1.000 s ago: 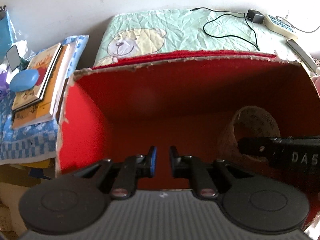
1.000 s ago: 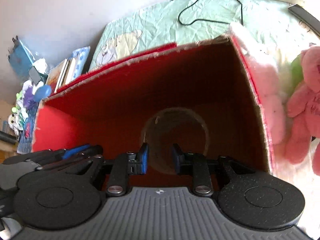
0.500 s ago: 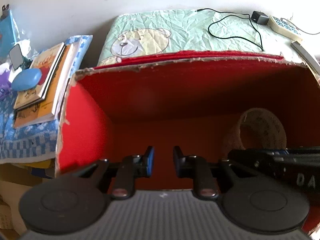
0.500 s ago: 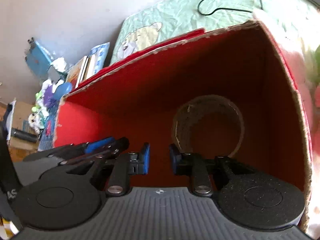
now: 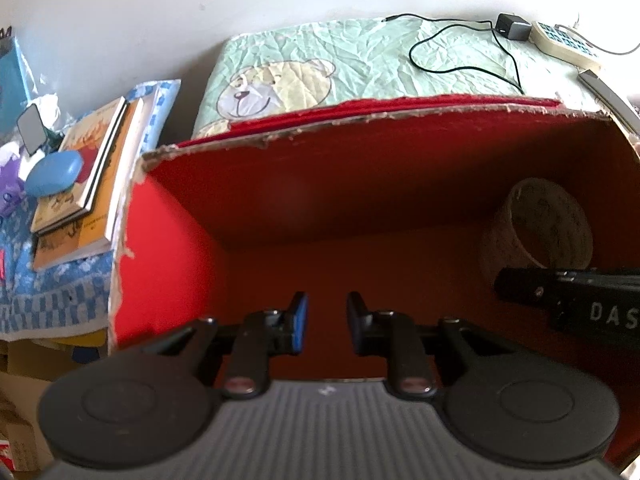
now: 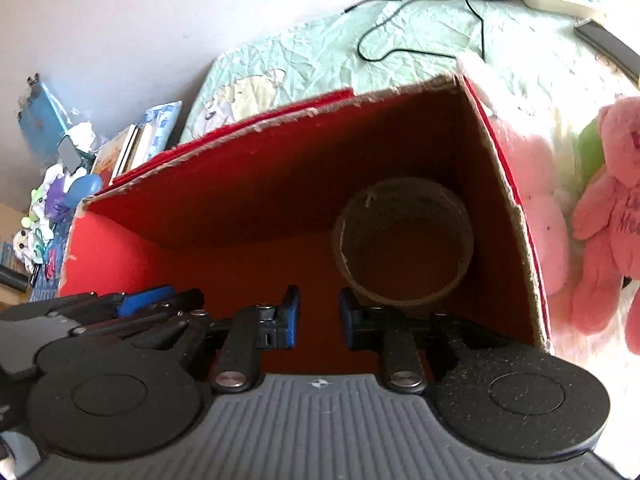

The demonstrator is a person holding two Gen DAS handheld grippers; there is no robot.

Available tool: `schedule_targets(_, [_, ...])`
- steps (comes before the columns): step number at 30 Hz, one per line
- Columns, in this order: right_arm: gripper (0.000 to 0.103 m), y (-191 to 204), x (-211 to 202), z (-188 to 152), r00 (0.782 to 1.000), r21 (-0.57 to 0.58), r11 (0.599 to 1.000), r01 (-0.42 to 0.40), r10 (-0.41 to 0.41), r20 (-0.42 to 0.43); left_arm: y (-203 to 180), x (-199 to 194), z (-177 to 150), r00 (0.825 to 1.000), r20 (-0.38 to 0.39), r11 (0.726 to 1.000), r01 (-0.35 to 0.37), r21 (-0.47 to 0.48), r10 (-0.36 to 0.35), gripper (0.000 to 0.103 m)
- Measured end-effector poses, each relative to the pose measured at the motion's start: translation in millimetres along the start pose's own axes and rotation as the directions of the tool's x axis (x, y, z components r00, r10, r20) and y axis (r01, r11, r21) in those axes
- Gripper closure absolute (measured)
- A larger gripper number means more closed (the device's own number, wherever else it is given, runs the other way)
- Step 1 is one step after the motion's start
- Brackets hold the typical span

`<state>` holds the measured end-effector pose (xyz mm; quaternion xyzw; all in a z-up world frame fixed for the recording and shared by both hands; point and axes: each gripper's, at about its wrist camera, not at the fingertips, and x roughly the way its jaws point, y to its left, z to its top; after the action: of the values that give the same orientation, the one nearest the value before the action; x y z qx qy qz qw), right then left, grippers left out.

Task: Organize objects
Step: 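Withdraw the right tool up out of the red box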

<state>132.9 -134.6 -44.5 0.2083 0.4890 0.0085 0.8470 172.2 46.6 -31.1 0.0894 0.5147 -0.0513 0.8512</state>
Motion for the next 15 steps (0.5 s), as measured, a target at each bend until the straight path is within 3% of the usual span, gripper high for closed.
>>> schedule_targets(7, [0.08,8.7,-19.2,-5.7,0.997,-0.042,0.999,0.019,-0.016,0.076,-4.1,-8.4,-2.1,0.998,0.023,0.998,-0.057,0.012,0.057,0.079])
schedule_targets(11, [0.08,9.1,-43.5,-17.0,0.991,-0.078,0.996,0.037,-0.027,0.13,-4.3,-31.2,-5.6,0.998,0.051,0.999,-0.044,-0.012,0.044,0.078])
schedule_targets(15, [0.08,18.9,-63.4,-31.1,0.982,-0.116,0.991,0.07,-0.048,0.185,-9.5,-57.9,-14.3,0.993,0.094,0.998,-0.069,-0.007,0.069,0.071])
